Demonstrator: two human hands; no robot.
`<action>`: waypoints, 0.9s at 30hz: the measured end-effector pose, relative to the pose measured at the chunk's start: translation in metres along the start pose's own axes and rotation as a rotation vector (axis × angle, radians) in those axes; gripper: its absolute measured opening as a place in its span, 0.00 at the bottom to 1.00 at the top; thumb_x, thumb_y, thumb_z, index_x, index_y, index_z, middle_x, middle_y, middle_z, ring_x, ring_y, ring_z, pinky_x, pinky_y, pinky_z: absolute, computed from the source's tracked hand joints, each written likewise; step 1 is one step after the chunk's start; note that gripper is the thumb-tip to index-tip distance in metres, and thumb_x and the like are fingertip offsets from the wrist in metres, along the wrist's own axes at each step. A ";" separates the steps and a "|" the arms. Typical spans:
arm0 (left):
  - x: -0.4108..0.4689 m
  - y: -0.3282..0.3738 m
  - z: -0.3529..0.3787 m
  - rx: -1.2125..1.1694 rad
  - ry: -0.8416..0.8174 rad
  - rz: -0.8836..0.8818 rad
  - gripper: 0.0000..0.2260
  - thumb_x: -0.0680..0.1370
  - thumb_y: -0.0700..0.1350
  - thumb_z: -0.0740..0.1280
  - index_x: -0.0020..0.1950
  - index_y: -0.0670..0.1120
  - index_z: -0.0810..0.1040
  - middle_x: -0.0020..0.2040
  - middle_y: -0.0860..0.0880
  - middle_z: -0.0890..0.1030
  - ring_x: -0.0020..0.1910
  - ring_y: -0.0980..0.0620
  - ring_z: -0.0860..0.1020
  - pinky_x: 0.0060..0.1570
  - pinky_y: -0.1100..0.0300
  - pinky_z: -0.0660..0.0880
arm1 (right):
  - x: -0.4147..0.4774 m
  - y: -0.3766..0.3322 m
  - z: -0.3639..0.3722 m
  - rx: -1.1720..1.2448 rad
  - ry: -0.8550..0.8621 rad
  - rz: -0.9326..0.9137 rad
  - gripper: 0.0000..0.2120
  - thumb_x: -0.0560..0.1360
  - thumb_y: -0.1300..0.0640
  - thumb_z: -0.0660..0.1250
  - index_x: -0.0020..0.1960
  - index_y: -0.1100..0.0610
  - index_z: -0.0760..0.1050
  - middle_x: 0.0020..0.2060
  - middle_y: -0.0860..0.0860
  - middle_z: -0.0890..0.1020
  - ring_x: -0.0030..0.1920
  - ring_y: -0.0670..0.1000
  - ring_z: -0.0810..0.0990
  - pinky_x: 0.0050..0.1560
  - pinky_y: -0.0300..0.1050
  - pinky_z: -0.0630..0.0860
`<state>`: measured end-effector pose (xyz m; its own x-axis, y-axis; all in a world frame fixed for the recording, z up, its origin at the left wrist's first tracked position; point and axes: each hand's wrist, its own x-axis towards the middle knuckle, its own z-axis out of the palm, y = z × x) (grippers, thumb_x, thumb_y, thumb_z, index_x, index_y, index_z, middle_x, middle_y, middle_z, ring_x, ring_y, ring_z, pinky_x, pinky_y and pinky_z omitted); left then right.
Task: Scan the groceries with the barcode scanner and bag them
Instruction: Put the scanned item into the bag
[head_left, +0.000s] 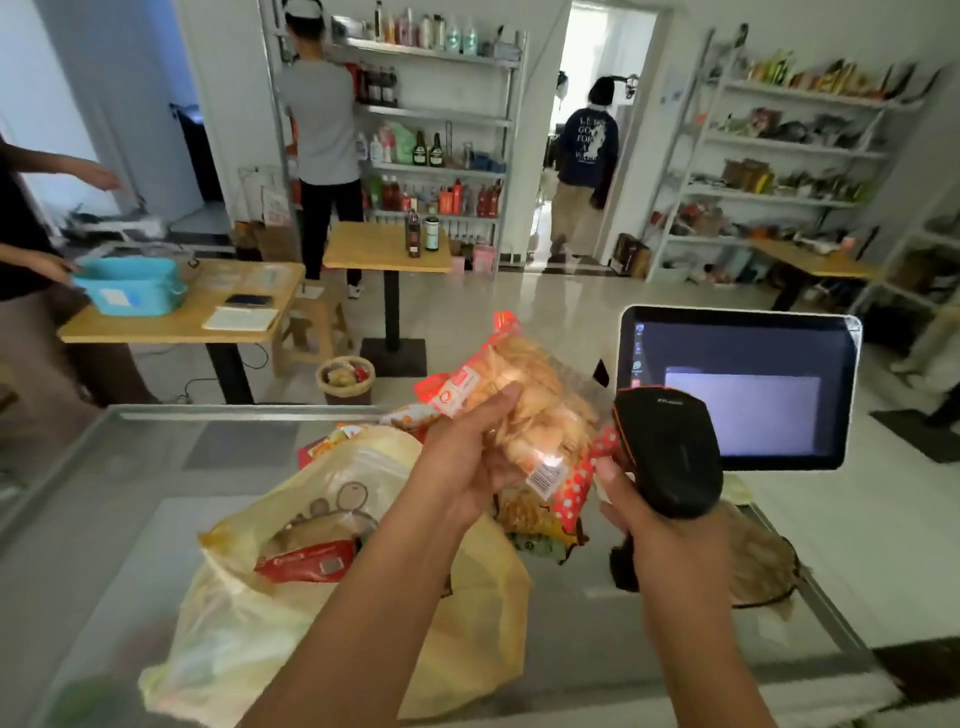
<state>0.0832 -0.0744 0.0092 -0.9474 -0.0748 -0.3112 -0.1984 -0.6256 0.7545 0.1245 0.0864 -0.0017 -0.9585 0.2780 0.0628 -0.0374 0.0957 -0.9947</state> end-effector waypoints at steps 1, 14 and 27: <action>0.002 0.007 -0.006 0.040 0.065 0.092 0.15 0.75 0.44 0.74 0.60 0.43 0.79 0.44 0.46 0.86 0.35 0.49 0.84 0.27 0.58 0.78 | -0.004 -0.004 -0.002 -0.091 -0.029 -0.020 0.26 0.60 0.36 0.77 0.53 0.46 0.80 0.44 0.46 0.85 0.49 0.51 0.84 0.53 0.51 0.79; 0.006 0.041 -0.052 0.177 0.354 0.427 0.11 0.73 0.39 0.75 0.50 0.51 0.78 0.50 0.51 0.84 0.49 0.51 0.83 0.44 0.54 0.81 | -0.056 -0.016 0.039 -0.946 -0.506 -0.060 0.20 0.73 0.39 0.68 0.62 0.44 0.71 0.46 0.42 0.76 0.53 0.46 0.75 0.51 0.31 0.66; 0.005 0.042 -0.053 0.182 0.323 0.418 0.11 0.74 0.40 0.75 0.50 0.53 0.77 0.49 0.53 0.84 0.46 0.54 0.83 0.35 0.61 0.78 | -0.052 -0.022 0.039 -1.021 -0.580 -0.055 0.11 0.78 0.41 0.62 0.56 0.43 0.67 0.46 0.43 0.74 0.53 0.46 0.74 0.61 0.36 0.68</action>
<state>0.0832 -0.1424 0.0086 -0.8355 -0.5396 -0.1038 0.1104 -0.3499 0.9303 0.1640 0.0330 0.0140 -0.9577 -0.2017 -0.2052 -0.0912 0.8892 -0.4484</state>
